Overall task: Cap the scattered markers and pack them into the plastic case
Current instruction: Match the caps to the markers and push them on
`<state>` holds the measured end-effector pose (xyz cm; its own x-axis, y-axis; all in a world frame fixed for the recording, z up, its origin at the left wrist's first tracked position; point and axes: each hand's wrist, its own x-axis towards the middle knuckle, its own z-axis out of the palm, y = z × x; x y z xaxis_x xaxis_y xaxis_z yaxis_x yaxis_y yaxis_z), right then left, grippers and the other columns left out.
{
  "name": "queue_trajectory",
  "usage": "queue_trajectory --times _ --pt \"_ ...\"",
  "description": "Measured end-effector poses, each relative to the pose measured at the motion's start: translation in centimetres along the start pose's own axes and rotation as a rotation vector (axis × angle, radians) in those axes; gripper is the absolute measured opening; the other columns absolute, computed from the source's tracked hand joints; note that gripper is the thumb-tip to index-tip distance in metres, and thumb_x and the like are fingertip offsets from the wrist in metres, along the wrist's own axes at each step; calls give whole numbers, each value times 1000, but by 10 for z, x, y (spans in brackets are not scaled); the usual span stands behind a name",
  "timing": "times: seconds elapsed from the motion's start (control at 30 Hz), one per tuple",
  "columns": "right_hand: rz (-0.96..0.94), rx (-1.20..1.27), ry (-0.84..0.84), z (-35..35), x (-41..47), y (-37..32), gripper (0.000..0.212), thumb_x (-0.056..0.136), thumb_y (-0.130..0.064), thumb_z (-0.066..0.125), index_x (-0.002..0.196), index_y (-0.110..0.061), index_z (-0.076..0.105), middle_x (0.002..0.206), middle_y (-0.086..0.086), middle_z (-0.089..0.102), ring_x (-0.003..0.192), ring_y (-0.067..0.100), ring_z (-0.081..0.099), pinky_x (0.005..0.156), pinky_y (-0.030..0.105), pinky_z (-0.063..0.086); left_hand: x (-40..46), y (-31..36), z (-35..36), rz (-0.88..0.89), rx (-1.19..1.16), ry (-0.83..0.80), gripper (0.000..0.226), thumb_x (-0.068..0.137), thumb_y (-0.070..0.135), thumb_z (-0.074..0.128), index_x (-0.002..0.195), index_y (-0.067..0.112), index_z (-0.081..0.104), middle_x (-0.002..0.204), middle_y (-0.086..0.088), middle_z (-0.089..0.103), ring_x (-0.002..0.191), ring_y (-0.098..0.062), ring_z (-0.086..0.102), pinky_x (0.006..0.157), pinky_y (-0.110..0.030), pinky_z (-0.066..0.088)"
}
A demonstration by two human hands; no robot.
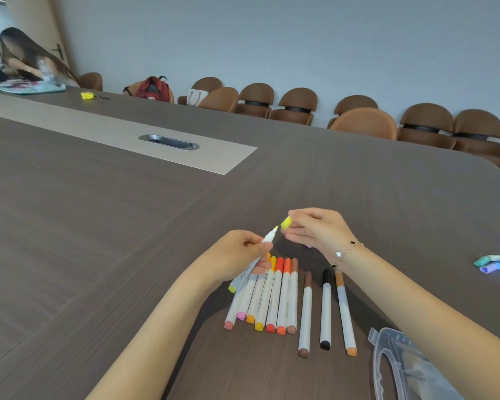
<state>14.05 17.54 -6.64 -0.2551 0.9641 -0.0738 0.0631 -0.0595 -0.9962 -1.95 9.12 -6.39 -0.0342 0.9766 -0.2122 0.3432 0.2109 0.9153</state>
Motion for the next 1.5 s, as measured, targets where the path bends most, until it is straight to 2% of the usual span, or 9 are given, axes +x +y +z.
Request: queue_trajectory --times 0.13,0.33,0.6,0.77,0.9,1.07,1.23,1.33,1.5 --pt "30 225 -46 11 -6 -4 18 88 -11 64 104 -2 66 95 15 72 84 20 73 66 23 58 2 2 1 -33 1 10 18 95 25 52 100 10 61 95 -7 67 71 -7 63 65 -12 53" --pt "-35 43 -71 15 -5 0 20 88 -13 64 107 -4 66 93 9 72 81 15 72 64 22 57 5 1 1 -43 10 35 22 95 26 52 106 9 61 95 -7 67 70 -8 62 66 -13 52" --pt "-310 -365 -48 18 -9 5 19 90 -20 62 89 -1 64 78 4 73 68 10 72 58 18 56 11 -4 11 64 53 173 25 94 25 54 110 11 68 74 4 66 62 -4 63 56 -8 51" --pt "-343 -424 -17 24 -6 4 21 91 -21 60 84 -1 62 73 5 72 64 11 71 59 20 57 10 -2 15 33 50 200 25 93 27 56 103 10 71 78 -1 70 67 -9 67 68 -17 56" --pt "-102 -302 -175 34 -1 7 17 90 -19 62 90 -2 66 78 7 72 69 14 72 61 20 56 2 2 -12 -60 193 168 42 94 44 49 93 10 74 83 -4 74 82 -18 70 89 -33 53" --pt "-98 -356 -174 50 2 21 17 90 -28 61 88 -13 68 83 1 72 76 9 69 66 18 54 -16 -16 -58 -116 593 357 31 88 36 61 91 7 70 85 -5 67 75 -14 57 66 -25 43" --pt "-217 -695 -254 45 9 28 24 90 -39 59 98 -19 70 96 -6 69 90 7 62 81 23 50 -4 -26 -50 -267 761 185 40 83 39 66 59 12 47 60 1 42 55 -13 39 49 -21 30" --pt "-392 -1053 -8 4 26 21 19 91 -32 59 102 -20 68 97 -5 65 96 9 56 87 24 44 5 -32 -45 -299 828 130 37 86 31 60 60 12 42 61 0 41 54 -13 39 49 -22 30" --pt "-89 -1162 -26 -55 34 16 24 88 -32 63 103 -14 69 100 3 68 88 13 58 81 23 44 4 -30 -45 -290 801 134 37 92 22 48 60 11 35 60 -1 35 53 -15 32 48 -24 25"
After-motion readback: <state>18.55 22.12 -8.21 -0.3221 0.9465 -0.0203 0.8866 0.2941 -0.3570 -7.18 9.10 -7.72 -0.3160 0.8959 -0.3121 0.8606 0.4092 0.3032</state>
